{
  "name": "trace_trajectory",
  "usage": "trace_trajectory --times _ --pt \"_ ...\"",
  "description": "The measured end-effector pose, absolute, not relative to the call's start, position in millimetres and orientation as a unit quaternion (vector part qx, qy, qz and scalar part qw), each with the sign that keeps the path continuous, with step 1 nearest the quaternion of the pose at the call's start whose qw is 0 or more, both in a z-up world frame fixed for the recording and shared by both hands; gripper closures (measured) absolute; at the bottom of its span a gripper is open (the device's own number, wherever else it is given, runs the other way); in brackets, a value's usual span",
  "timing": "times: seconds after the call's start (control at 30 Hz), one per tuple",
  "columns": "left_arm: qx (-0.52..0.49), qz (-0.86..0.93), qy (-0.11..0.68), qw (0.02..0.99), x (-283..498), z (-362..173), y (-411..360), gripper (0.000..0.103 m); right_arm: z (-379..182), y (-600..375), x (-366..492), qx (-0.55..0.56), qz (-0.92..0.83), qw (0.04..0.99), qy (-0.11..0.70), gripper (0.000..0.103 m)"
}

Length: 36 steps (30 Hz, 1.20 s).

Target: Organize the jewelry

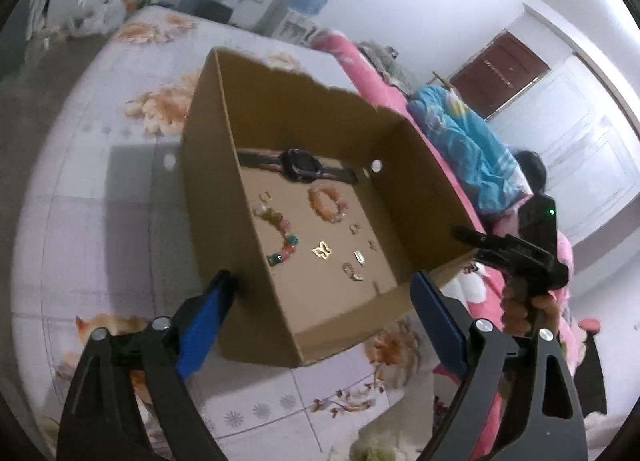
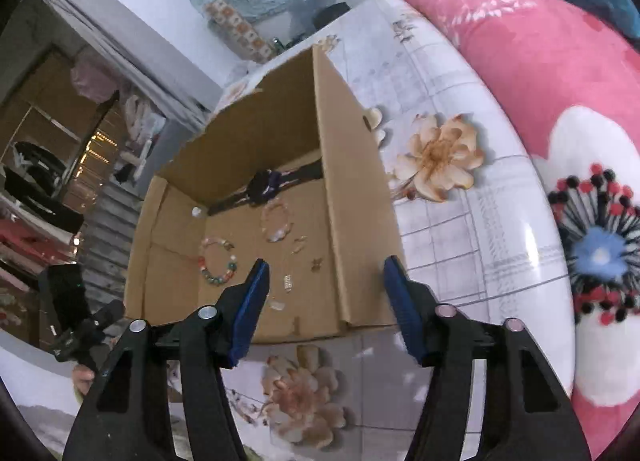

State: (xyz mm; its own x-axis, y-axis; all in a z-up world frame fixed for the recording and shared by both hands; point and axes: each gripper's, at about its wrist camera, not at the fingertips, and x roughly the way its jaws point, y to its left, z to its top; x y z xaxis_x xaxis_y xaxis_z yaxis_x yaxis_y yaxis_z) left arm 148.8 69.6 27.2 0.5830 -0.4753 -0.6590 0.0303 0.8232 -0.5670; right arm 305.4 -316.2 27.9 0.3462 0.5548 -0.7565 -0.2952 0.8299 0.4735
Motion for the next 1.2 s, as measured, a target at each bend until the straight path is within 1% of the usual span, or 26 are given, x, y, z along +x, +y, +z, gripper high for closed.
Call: trace_trajectory --times 0.3,0.5,0.77,0.83,0.87,0.9,0.93,1.0,1.03,1.1,1.2 --pt "-0.252 -0.116 0.438 0.855 138.7 29.4 65.3 0.016 34.8 -329.4 266.3 0.141 0.277 0.812 0.494 0.045" --pt "-0.224 -0.125 0.459 0.851 116.4 32.3 41.4 0.016 37.4 -349.2 235.2 0.17 0.269 0.82 0.475 0.045" --pt "-0.21 -0.137 0.449 0.858 93.4 31.5 32.1 0.016 39.7 -354.0 205.3 0.155 0.25 0.838 0.46 0.044" --pt "-0.197 -0.132 0.44 0.866 89.2 34.9 31.8 0.015 41.5 -351.6 199.4 0.144 0.233 0.85 0.449 0.04" --pt "-0.18 -0.127 0.429 0.876 84.2 39.4 31.1 0.015 45.0 -351.3 192.6 0.139 0.219 0.86 0.439 0.036" --pt "-0.172 -0.126 0.422 0.881 81.2 42.7 30.3 0.015 46.7 -351.7 188.3 0.136 0.21 0.866 0.432 0.034" --pt "-0.157 -0.124 0.405 0.892 74.3 49.5 29.9 0.015 49.2 -352.5 181.7 0.135 0.201 0.873 0.424 0.033" --pt "-0.134 -0.124 0.373 0.91 60.0 61.6 28.2 0.014 51.9 -356.8 169.0 0.142 0.191 0.881 0.409 0.027" --pt "-0.126 -0.122 0.361 0.916 54.4 65.5 27.7 0.014 52.5 -358.6 162.1 0.147 0.184 0.885 0.402 0.026" --pt "-0.11 -0.113 0.336 0.929 41.3 74.1 24.0 0.005 54.8 -360.8 145.0 0.15 0.167 0.893 0.389 0.023" --pt "-0.095 -0.094 0.314 0.94 27.8 82.7 17.1 0.006 57.8 -355.5 123.8 0.123 0.144 0.908 0.375 0.019"
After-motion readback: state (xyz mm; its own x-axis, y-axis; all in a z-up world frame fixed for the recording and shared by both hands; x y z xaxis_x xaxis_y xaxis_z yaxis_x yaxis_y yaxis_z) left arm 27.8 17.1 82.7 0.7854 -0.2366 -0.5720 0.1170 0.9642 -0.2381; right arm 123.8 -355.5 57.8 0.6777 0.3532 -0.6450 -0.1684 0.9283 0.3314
